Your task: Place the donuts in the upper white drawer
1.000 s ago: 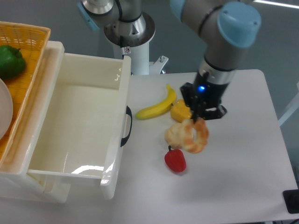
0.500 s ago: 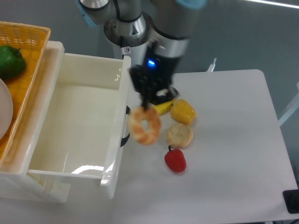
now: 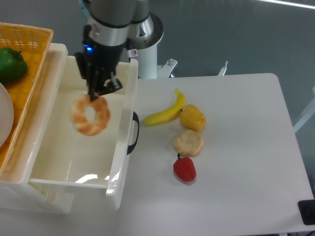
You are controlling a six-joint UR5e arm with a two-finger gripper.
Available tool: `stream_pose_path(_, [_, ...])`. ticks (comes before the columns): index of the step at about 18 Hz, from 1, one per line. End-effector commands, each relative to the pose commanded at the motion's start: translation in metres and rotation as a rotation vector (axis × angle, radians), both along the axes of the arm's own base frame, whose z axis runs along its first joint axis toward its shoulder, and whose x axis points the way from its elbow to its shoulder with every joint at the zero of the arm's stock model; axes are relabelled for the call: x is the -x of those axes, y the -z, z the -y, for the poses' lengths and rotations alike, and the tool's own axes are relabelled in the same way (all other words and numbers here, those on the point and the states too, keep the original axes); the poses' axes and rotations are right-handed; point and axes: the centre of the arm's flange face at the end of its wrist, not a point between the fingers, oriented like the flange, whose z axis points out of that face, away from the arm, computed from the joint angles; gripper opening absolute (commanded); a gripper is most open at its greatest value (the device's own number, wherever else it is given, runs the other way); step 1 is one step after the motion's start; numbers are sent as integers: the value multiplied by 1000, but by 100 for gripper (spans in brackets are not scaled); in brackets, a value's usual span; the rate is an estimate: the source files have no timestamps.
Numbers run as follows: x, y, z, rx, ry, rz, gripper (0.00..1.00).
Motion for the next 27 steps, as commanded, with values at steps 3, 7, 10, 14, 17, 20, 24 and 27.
stream_pose_path(3, [1, 15, -1, 19, 4, 13, 5])
stream_pose_path(7, [1, 20, -1, 25, 10, 17, 20])
stream_pose_path(10, [0, 24, -4, 31, 15, 22, 38])
stream_pose_path(14, [1, 25, -5, 29, 15, 24, 54])
stream_pose_path(17, [0, 26, -6, 28, 14, 29, 59])
stream_pose_path(20, [1, 23, -6, 22, 12, 29, 60])
stream_pose_path(24, [11, 12, -5, -11, -12, 1, 61])
stream_pose_path(27, [53, -3, 8, -86, -89, -50, 61])
